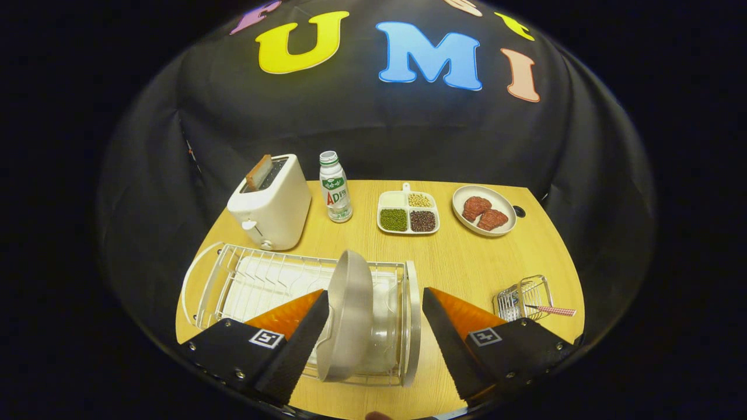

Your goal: Take the plate from the dish rack, then take the spoon from the basket and place it into the plate.

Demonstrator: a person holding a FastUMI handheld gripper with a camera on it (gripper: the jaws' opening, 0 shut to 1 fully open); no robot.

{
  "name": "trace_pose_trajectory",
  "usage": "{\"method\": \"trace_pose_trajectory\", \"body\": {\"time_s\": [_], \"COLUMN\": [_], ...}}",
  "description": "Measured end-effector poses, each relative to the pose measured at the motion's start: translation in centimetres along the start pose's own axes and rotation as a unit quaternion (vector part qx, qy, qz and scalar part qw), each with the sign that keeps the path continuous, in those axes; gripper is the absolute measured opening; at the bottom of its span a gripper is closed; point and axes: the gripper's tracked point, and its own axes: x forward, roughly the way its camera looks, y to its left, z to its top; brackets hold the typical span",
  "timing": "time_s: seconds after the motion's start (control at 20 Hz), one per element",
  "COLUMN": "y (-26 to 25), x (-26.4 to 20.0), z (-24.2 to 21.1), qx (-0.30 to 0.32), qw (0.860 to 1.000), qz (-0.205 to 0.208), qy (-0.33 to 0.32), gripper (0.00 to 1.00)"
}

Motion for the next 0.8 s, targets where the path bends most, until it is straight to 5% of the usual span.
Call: {"method": "trace_pose_trajectory", "body": {"time_s": [0.4, 0.8], "y": [0.2, 2.1], "x": [3.5, 3.8], "z": [-2.5, -3.0], "qx": [0.004, -0.028], "qw": [0.996, 0.993], "qz": [-0.067, -0.094], "qy": [0.061, 0.062], "gripper": [0.85, 0.31]}}
